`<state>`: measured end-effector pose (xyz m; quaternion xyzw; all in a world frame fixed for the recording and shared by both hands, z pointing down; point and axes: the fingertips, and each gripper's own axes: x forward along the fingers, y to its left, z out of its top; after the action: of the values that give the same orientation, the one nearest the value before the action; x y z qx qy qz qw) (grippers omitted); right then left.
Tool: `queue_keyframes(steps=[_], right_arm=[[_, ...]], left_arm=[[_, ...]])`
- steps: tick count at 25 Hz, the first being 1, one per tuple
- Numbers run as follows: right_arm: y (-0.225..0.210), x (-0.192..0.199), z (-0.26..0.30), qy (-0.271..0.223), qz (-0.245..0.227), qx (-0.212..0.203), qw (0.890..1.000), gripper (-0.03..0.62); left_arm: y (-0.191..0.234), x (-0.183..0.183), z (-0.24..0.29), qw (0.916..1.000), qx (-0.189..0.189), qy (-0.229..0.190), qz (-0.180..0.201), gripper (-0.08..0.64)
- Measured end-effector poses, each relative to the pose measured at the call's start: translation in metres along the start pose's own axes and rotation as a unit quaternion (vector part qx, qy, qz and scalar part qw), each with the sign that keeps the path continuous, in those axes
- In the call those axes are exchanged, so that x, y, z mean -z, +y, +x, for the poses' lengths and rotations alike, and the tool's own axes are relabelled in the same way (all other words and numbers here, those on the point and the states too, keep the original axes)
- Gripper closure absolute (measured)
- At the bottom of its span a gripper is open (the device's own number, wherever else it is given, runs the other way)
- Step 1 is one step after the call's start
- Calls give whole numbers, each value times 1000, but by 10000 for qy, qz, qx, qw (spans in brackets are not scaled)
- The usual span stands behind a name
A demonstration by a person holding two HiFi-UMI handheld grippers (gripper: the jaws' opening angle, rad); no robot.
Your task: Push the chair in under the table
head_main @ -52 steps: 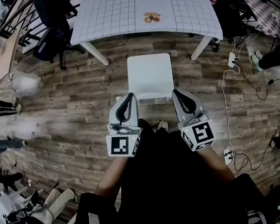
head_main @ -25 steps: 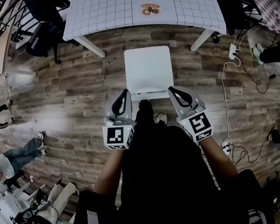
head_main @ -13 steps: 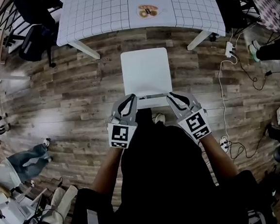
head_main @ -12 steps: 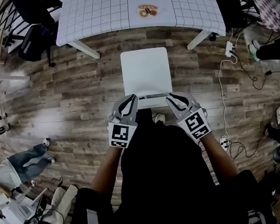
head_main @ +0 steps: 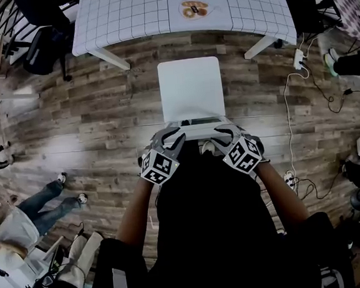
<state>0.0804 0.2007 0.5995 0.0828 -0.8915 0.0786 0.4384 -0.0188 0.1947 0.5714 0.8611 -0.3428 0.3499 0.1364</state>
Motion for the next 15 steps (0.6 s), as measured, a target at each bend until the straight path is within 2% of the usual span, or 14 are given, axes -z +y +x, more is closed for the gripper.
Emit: queue_keyframes(steps=[4,6,10,15], right_arm=[[3,24,16,692,-809,-19,9943,451],[2,31,23,907,-1045,-21,9904,449],[10,46,36,1295,-1329,-259,9823,433],[14,57,57,1635,-1746,-210,9707,436]], left_arm=[[-19,22,14,9958,630,584,314,405],[-29,33,21,9908,855,874,577,405],[-39,56,37,9800,1027,1355,1035,405],[-45,70,52,9667,1215,1673,1508,408]])
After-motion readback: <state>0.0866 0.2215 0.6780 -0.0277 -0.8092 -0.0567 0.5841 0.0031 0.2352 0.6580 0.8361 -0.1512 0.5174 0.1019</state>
